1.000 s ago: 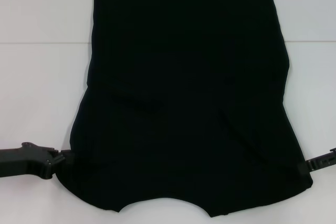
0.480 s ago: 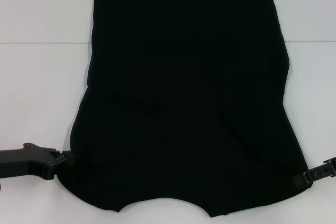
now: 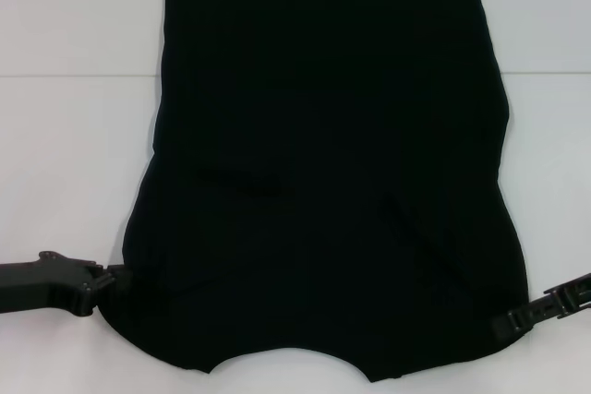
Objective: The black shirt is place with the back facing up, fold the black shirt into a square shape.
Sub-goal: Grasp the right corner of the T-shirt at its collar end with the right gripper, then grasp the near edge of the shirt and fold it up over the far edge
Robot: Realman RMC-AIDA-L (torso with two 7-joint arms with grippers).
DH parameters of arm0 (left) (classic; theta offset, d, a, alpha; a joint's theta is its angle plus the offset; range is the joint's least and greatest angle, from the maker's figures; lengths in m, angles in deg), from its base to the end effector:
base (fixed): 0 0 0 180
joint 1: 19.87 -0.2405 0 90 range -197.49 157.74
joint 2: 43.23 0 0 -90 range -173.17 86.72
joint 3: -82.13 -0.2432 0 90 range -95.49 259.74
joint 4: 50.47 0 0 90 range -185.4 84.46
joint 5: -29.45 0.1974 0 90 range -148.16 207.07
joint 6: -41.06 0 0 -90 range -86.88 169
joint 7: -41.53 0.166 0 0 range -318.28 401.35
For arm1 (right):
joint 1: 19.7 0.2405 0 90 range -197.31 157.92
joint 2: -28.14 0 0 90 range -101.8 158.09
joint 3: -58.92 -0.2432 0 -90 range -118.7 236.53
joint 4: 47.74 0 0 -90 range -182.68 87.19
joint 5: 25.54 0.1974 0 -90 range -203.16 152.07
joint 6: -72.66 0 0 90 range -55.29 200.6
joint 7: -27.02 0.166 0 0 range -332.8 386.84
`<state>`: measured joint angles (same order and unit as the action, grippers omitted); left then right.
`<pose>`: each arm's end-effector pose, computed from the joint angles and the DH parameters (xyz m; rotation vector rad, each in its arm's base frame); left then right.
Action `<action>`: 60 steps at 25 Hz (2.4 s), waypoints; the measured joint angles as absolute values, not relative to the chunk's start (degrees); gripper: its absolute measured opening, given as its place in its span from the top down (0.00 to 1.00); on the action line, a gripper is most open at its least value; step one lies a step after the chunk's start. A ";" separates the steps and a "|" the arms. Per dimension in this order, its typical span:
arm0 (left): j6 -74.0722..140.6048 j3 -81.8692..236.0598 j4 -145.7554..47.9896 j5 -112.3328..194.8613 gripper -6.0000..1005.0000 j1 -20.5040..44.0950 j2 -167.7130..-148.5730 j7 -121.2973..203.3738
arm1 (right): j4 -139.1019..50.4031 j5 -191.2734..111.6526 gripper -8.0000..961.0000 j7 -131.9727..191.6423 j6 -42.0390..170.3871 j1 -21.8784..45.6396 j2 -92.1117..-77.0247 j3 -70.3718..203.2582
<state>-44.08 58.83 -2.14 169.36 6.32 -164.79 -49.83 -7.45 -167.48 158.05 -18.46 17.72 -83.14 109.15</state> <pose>-0.3217 0.2998 0.0120 -2.4868 -1.0532 -0.2723 0.2824 0.3235 0.0100 -2.5639 1.6061 -0.1878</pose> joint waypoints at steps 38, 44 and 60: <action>-43.13 58.74 -2.32 169.28 0.94 6.76 -164.64 -49.26 | -6.87 -170.21 0.10 159.72 -18.83 19.29 -83.99 106.76; -43.14 58.75 -2.31 169.28 0.94 6.78 -164.61 -49.23 | -6.87 -170.32 0.12 159.76 -19.27 19.97 -84.61 107.13; -43.13 58.75 -2.31 169.29 0.92 6.92 -164.61 -49.17 | -6.87 -170.65 0.47 159.97 -18.63 20.04 -84.70 108.18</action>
